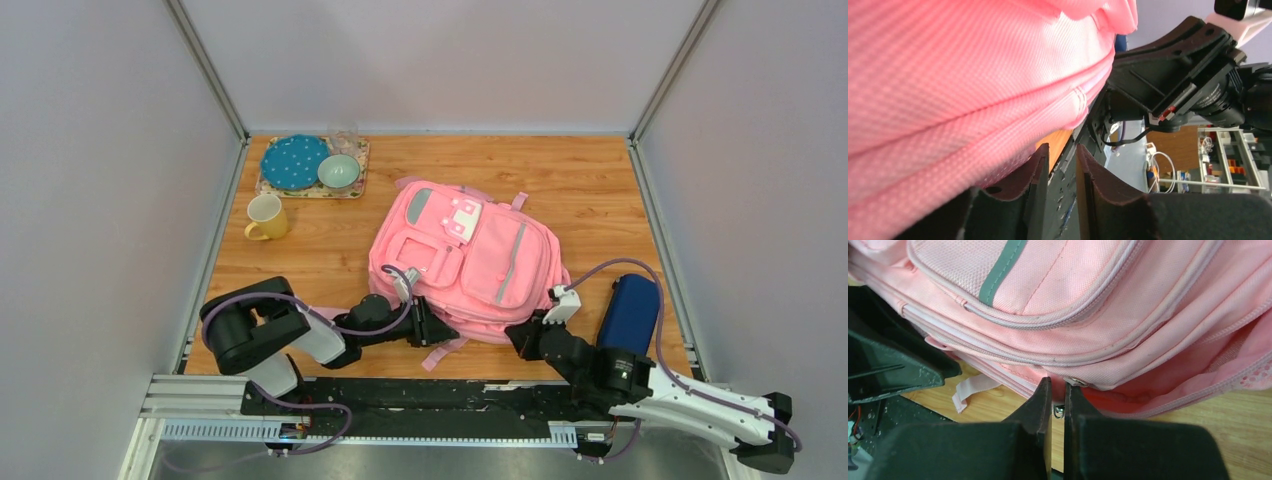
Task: Pack the student bag
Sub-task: Zip the student bag at the center of the board.
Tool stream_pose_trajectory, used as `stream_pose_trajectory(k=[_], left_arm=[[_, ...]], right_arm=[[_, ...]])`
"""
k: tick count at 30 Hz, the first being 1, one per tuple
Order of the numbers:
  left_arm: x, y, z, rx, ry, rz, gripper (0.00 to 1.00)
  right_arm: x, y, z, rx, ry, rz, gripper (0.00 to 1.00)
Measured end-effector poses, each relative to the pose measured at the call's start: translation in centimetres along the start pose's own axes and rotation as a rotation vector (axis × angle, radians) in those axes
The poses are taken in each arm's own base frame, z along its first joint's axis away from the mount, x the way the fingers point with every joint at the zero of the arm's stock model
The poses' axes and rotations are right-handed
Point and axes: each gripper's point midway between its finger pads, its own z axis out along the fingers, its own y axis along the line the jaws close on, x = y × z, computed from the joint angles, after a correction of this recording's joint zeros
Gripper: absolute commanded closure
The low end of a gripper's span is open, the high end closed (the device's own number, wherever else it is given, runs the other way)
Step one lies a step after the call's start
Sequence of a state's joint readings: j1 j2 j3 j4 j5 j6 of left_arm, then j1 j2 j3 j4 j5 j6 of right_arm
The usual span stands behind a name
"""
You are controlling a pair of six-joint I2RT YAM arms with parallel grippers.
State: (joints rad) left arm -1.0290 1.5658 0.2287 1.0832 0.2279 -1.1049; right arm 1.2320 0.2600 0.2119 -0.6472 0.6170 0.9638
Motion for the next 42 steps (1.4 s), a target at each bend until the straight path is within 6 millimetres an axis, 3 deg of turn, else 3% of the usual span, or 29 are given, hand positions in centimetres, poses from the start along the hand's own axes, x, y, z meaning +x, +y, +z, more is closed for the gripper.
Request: stream_pose_trajectory(k=[7, 15, 25, 28, 30, 34, 38, 42], left_arm=[[-1.1, -0.1, 0.6, 0.025, -0.035, -0.053, 0.62], [-2.0, 0.4, 0.9, 0.013, -0.04, -0.073, 0.62], [-1.8, 1.2, 0.9, -0.004, -0.012, -0.083, 0.62], [-1.9, 1.1, 1.0, -0.001, -0.01, -0.082, 0.62], [-1.9, 1.1, 1.1, 0.002, -0.01, -0.081, 0.62], [-1.9, 1.1, 1.1, -0.002, -0.007, -0.082, 0.62], [-1.8, 1.1, 1.1, -0.001, -0.004, -0.082, 0.62], [-1.6, 1.3, 0.9, -0.006, 0.005, -0.078, 0.62]], right_arm=[[0.5, 1.4, -0.6, -0.111, 0.039, -0.107, 1.0], [3.1, 2.9, -0.7, -0.195, 0.193, -0.293, 0.97], [4.9, 4.6, -1.3, -0.272, 0.337, -0.435, 0.83], [5.7, 6.9, -2.8, -0.401, 0.405, -0.429, 0.79], [5.5, 9.1, -4.2, -0.501, 0.428, -0.415, 0.79], [4.3, 10.6, -5.0, -0.55, 0.401, -0.386, 0.73], [1.9, 10.2, -4.8, -0.49, 0.292, -0.297, 0.58], [0.7, 8.5, -4.3, -0.351, 0.258, -0.209, 0.54]])
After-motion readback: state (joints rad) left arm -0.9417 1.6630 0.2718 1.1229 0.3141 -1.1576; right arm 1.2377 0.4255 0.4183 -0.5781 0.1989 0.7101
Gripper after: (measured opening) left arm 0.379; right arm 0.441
